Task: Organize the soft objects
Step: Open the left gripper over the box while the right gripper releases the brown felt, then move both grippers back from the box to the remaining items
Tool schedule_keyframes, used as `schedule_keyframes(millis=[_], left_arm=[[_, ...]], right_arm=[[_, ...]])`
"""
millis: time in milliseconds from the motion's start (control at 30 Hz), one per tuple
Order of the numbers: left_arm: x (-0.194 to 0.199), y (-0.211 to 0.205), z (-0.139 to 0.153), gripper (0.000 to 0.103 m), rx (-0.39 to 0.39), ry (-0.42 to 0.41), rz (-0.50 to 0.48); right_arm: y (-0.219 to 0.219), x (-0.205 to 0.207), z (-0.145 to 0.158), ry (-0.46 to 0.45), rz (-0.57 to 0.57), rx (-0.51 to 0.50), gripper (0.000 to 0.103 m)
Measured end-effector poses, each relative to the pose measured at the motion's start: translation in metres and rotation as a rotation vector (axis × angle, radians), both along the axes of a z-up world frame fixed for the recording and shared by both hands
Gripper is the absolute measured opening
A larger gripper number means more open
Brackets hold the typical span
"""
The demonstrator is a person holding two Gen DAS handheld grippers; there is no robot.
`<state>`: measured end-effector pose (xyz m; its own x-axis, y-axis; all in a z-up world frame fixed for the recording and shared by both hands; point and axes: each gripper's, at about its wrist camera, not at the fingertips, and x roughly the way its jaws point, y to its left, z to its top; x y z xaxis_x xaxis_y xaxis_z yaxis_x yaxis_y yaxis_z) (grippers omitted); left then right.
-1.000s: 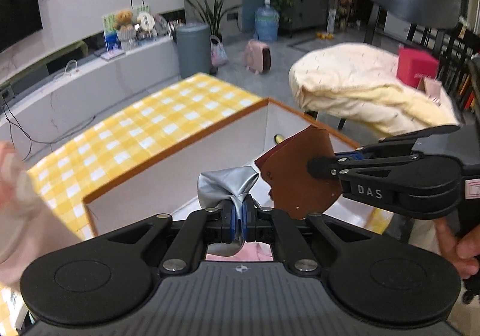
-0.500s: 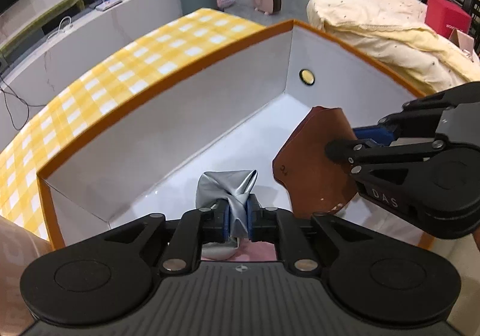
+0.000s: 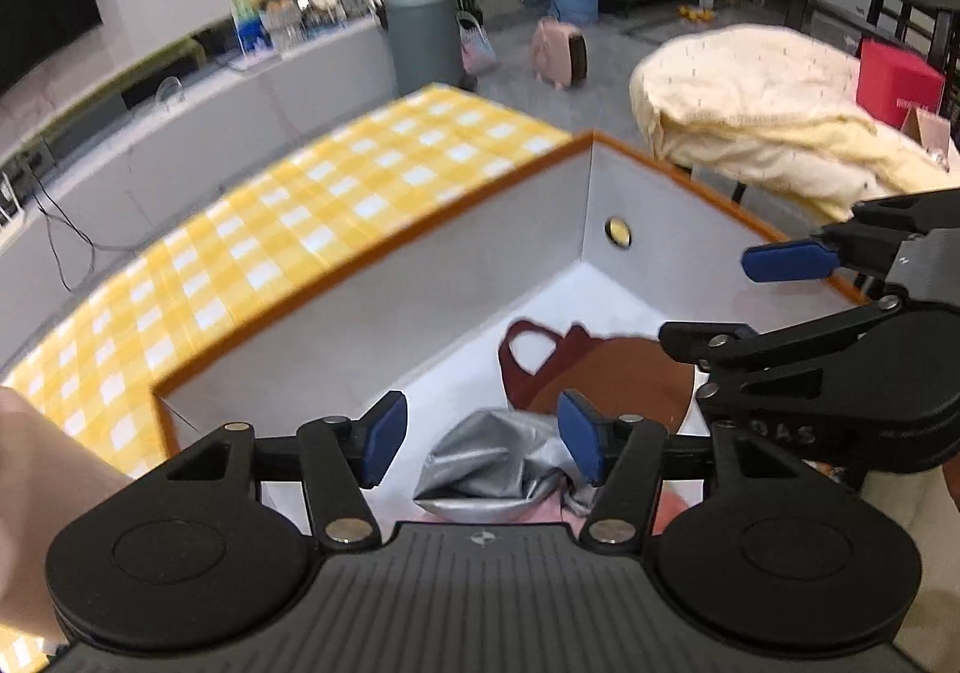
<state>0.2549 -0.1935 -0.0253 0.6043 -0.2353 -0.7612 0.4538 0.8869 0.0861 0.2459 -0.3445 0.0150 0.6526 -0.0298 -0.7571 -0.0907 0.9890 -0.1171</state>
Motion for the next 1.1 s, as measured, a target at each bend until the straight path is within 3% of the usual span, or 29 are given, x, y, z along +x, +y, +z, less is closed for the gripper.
schedule_keyframes(millis=[333,567,833,1100], left_arm=[[-0.065,0.028,0.053,0.069,-0.143,-0.212,-0.024],[-0.103,0.071,0.068,0.069,-0.211,-0.281,0.043],[-0.126,0.131,0.064,0.069,-0.241,-0.298,0.206],[-0.148,0.191,0.040,0.069,-0.266,-0.240,0.379]], right_arm=[[0.004,-0.050,0.050,-0.185,-0.063,0.077,0.071],[0.038,-0.090,0.069,-0.298,-0.030,0.184,0.078],[0.094,-0.116,0.068,-0.327,0.034,0.234,0.081],[0.152,-0.127,0.050,-0.261,0.125,0.206,0.081]])
